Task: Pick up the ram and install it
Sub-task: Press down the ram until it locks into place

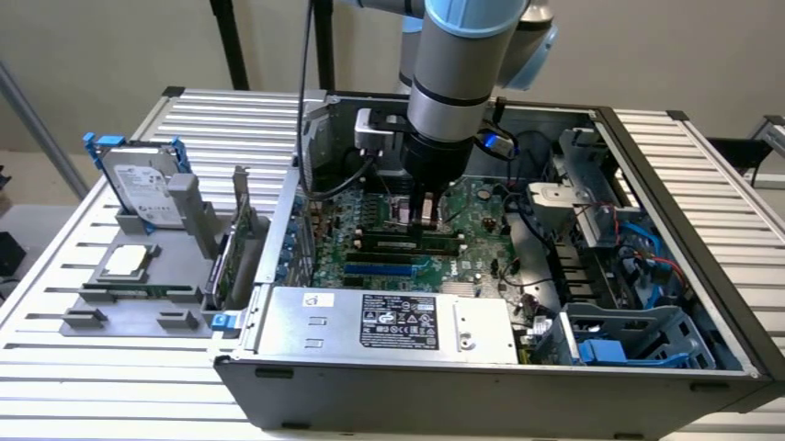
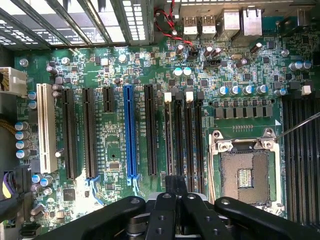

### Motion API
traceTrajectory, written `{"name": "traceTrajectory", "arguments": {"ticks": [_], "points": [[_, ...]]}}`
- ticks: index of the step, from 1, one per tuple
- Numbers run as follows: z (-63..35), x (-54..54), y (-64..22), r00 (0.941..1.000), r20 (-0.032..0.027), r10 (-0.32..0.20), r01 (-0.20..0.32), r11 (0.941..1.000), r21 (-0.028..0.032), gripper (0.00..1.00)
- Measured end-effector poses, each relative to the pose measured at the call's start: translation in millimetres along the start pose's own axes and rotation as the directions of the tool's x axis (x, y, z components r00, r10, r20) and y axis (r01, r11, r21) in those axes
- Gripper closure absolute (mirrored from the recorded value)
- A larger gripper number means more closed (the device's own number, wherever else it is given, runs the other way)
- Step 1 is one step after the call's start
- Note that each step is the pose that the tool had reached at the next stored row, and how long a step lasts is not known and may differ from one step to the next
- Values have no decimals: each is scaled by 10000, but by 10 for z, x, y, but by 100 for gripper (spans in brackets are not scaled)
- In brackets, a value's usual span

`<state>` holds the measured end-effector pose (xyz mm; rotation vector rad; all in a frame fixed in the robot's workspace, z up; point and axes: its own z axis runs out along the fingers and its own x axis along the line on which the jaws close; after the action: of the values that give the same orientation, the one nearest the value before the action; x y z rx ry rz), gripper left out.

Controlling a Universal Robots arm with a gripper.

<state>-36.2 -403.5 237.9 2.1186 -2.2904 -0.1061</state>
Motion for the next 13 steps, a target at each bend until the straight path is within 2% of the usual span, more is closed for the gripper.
{"name": "traceTrajectory", "arguments": {"ticks": [5, 7, 9, 13], "points": [[0, 0, 0, 10000, 2, -2, 2, 10000, 13, 89], [4, -3, 0, 10000, 6, -7, 7, 10000, 67, 89], [13, -8, 0, 10000, 8, -26, 26, 9999, 150, 89], [42, -13, 14, 10000, 5, -28, 28, 9998, 181, 89]]}}
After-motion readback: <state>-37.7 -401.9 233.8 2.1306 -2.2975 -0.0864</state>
